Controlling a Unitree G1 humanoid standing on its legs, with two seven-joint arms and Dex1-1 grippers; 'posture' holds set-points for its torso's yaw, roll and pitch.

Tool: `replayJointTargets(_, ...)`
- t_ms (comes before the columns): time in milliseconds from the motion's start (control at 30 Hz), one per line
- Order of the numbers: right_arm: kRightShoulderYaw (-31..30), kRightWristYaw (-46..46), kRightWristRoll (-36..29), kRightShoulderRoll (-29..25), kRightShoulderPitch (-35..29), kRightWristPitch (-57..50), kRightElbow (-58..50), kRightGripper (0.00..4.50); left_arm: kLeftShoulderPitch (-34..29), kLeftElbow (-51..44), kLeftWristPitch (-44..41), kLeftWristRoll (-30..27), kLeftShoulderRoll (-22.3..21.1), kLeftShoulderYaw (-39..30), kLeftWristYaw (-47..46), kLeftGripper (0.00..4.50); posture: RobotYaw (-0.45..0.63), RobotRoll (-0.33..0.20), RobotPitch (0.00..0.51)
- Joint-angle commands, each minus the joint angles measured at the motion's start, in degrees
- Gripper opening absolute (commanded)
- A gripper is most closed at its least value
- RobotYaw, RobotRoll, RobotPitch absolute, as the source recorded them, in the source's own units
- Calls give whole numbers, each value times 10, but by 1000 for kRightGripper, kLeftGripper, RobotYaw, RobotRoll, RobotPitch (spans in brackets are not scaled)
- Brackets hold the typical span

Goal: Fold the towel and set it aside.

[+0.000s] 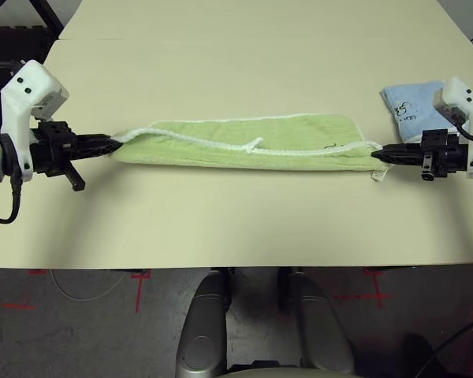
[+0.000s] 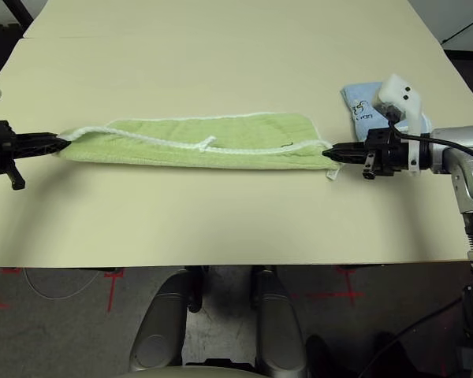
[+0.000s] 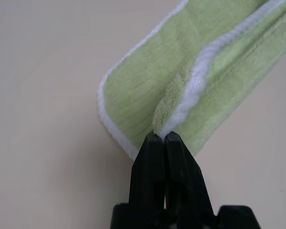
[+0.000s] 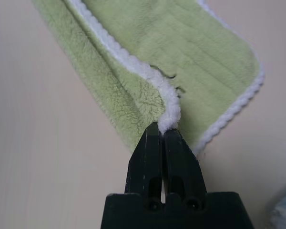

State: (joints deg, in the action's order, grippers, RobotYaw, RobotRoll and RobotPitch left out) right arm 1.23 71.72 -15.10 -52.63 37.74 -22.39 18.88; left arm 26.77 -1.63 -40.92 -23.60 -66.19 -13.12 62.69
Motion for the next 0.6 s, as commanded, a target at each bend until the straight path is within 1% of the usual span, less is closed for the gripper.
replayJointTargets(33, 3, -48, 31, 15, 14, 48, 43, 0, 7, 10, 17, 6, 5, -11, -18, 28, 53, 0, 307)
replayJointTargets(267, 6, -133, 70, 55, 55, 131, 119, 0, 62, 56, 65, 39, 45, 11, -86, 28, 53, 0, 308)
replayJointTargets(367, 7, -168, 77, 80, 67, 151, 128, 0, 91, 72, 84, 60, 80, 30, -125, 28, 52, 0, 305)
replayJointTargets(433, 6, -183, 79, 90, 69, 156, 126, 0, 97, 70, 88, 64, 98, 39, -135, 28, 52, 0, 305)
replayJointTargets(600, 4, -215, 92, 105, 79, 172, 139, 0, 95, 58, 84, 76, 117, 58, -144, 28, 45, 0, 305)
